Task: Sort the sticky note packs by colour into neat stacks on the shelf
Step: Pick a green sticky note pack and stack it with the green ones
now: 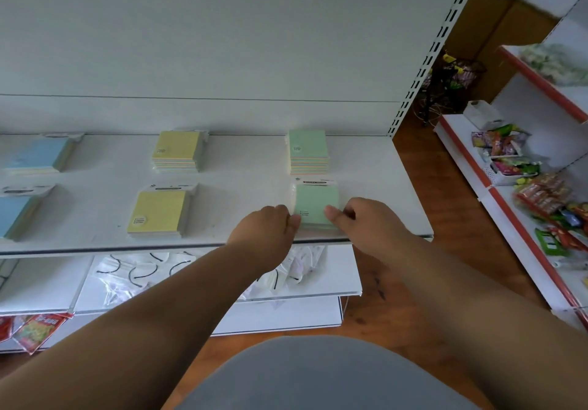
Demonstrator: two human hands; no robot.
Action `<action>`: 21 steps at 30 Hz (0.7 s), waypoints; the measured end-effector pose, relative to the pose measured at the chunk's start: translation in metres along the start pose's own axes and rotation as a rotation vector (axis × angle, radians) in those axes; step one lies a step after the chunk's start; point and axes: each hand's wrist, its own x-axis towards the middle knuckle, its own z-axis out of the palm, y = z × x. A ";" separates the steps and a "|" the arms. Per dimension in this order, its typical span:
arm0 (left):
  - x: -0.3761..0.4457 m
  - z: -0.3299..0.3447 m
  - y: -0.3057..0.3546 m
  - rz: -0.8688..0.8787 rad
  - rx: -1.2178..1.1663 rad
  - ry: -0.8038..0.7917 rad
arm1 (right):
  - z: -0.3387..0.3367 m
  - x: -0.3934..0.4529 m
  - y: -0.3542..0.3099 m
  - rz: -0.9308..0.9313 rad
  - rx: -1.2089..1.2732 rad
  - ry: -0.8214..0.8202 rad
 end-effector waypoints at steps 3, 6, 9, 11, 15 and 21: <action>0.007 0.000 -0.001 0.141 0.208 -0.069 | -0.002 0.000 0.004 -0.126 -0.071 -0.140; 0.019 -0.001 -0.001 0.125 0.226 -0.127 | -0.001 0.005 0.003 -0.187 -0.147 -0.152; 0.022 0.001 -0.002 0.105 0.178 -0.133 | 0.000 0.005 0.003 -0.216 -0.154 -0.129; 0.018 0.004 -0.001 0.109 0.173 -0.115 | 0.000 0.005 0.005 -0.222 -0.129 -0.129; 0.015 0.009 0.000 0.098 0.172 -0.087 | -0.001 0.005 0.005 -0.222 -0.129 -0.134; 0.017 0.008 -0.002 0.096 0.187 -0.088 | -0.002 0.001 0.006 -0.203 -0.250 -0.076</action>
